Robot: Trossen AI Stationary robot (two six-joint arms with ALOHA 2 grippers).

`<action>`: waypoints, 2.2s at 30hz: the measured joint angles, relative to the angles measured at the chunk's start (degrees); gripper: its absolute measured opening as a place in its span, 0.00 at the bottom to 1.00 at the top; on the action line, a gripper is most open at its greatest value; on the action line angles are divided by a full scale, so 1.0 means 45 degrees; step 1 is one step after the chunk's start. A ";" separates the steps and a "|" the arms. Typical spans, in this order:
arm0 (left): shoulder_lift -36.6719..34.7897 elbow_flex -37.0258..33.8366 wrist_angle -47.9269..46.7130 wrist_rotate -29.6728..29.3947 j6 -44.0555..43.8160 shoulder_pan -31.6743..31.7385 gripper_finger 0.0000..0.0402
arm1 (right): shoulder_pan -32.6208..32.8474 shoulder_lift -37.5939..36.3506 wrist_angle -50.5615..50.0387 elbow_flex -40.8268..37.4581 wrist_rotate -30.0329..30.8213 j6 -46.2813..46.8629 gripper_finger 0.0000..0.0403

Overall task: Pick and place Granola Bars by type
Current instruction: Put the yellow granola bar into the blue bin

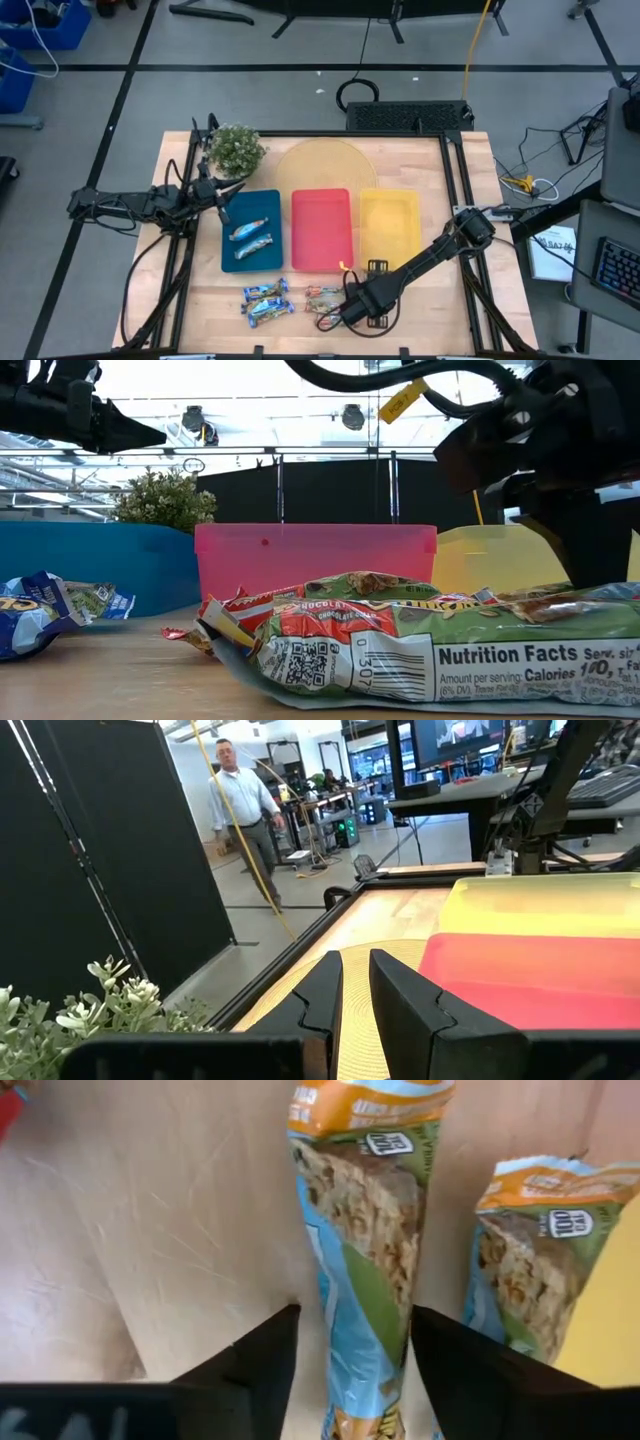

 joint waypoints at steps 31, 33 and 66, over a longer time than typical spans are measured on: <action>-0.0001 0.0000 0.0294 -0.0029 0.0008 0.0000 0.16 | -0.2709 -0.1364 0.1118 0.4914 0.0798 -0.4141 0.06; 0.0002 0.0000 0.0346 -0.0030 0.0026 0.0000 0.16 | -0.3455 -0.1137 0.1533 0.5201 0.0564 -0.5025 0.06; -0.0003 -0.0010 0.1230 -0.0997 0.2512 0.0015 0.16 | -0.7346 0.5451 0.7725 0.9762 -0.2889 -0.9785 0.05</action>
